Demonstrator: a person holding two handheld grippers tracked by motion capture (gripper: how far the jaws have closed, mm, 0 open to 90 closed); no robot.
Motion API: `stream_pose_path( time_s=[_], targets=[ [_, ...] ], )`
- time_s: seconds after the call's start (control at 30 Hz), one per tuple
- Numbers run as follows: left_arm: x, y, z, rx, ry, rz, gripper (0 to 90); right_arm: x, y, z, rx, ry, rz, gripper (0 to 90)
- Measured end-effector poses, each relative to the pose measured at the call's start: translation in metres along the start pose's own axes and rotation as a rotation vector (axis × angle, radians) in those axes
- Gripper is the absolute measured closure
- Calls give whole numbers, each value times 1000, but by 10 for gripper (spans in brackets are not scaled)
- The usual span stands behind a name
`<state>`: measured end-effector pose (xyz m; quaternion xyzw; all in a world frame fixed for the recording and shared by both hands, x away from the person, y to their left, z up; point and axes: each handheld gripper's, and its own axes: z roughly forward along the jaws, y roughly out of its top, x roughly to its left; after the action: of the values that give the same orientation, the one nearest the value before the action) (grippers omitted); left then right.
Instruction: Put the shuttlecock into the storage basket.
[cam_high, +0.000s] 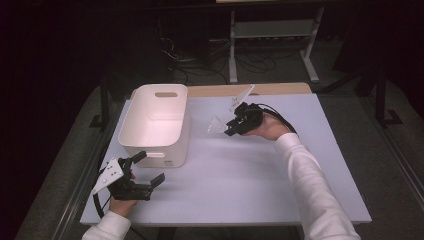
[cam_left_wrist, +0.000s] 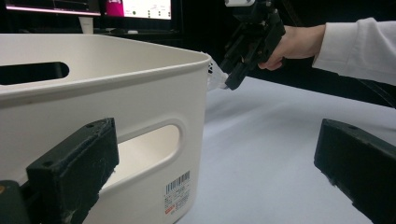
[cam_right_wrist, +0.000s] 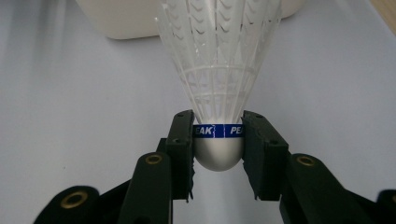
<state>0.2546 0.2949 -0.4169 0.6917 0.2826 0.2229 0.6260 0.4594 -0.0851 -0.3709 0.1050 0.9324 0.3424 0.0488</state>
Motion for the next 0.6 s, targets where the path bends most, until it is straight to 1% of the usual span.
stream_pose_path(
  time_s=[0.07,0.17,0.2,0.43,0.6],
  targets=[
    [0,0,0,-1,1,-1,0,1,2,-1,-8,-4,-9,640],
    [0,0,0,-2,1,0,0,2,3,-3,-6,-5,-11,641],
    [0,0,0,-3,2,2,0,2,3,-4,-4,-3,-2,640],
    [0,0,0,-4,1,2,0,5,7,-12,-13,-16,-11,641],
    [1,0,0,-12,-1,1,0,6,11,-17,-13,-17,-18,641]
  ],
)
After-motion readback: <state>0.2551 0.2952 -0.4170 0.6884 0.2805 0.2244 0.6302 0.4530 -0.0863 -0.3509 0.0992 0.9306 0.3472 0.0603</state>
